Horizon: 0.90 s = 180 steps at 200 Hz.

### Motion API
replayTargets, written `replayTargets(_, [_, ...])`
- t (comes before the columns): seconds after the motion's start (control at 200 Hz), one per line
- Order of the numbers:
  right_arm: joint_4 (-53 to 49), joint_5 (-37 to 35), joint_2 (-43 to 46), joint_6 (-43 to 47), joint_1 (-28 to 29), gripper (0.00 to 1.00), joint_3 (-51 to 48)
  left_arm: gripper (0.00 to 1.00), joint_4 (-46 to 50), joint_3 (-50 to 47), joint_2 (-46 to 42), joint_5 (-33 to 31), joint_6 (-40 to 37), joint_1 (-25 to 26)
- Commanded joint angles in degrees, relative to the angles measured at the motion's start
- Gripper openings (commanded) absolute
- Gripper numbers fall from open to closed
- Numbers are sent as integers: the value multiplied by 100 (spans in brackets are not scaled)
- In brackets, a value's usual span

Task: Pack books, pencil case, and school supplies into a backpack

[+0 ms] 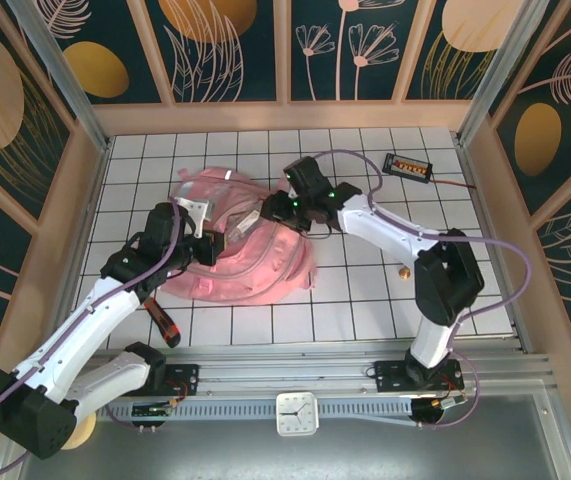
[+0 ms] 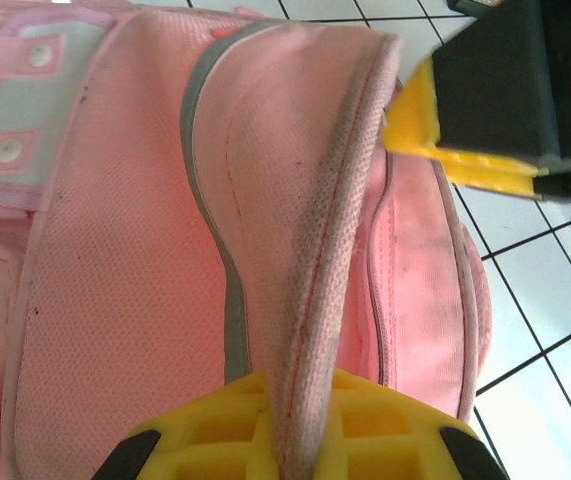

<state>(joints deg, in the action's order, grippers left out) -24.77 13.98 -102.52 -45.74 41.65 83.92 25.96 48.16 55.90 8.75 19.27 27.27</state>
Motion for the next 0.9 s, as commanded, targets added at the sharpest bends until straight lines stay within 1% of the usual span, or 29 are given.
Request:
replayTargets(0.0, [-375,142,-543,427,190,61,894,0,-951,43,-272,636,2,56])
replayTargets(0.045, [-713,207,-764,517,202,68,1153,0,-967,19,-272,643,11,59])
replayTargets(0.075, [-890,215,-876,562,212,71,1262,0,-978,9,-269,642,11,57])
replayTargets(0.125, [-1099,228,-953,624,214,73,1361,0,-987,0,-268,615,-1,64])
replayTargets(0.18, [-1236,107,-812,599,228,74,1288,0,-974,14,-285,557,-16,59])
replayTargets(0.265, [-897,57,-163,457,183,74,750,0,-981,-4,-333,449,-18,58])
replayTargets(0.36, [-355,153,562,186,3,73,92,0,-1025,-2,-369,418,39,59])
replayTargets(0.465, [111,523,809,84,-207,72,-161,0,-1003,9,-259,510,120,59])
replayTargets(0.49, [109,587,789,108,-225,72,-119,9,-968,29,-227,505,120,59])
replayTargets(0.525, [52,648,754,166,-220,72,-35,26,-929,35,-211,505,91,59])
replayTargets(0.57, [-48,701,724,222,-202,73,50,40,-917,19,-255,507,61,56])
replayTargets(0.59, [-89,703,730,238,-186,74,74,49,-917,7,-282,505,68,55])
replayTargets(0.6, [-111,696,732,244,-180,74,72,56,-917,-3,-291,505,68,54])
replayTargets(0.61, [-132,688,742,248,-171,74,72,65,-919,-7,-306,500,73,58])
replayTargets(0.615, [-141,687,751,249,-169,74,72,71,-918,-8,-315,498,71,54])
replayTargets(0.625, [-159,675,758,254,-160,75,72,89,-917,-8,-334,492,78,58])
replayTargets(0.63, [-168,667,767,251,-154,75,72,94,-913,-8,-343,489,86,59])
replayTargets(0.635, [-181,663,777,250,-151,75,68,97,-910,-9,-356,488,95,55])
replayTargets(0.655, [-220,639,803,254,-134,75,60,99,-894,-4,-391,464,120,59])
replayTargets(0.771, [-462,560,928,175,19,75,14,99,-626,22,-677,304,343,57])
replayTargets(0.851, [-647,622,885,96,154,73,-7,99,-301,-28,-973,-67,807,56])
replayTargets(0.896, [-783,577,850,130,247,72,18,99,-59,-102,-1158,-333,1229,64])
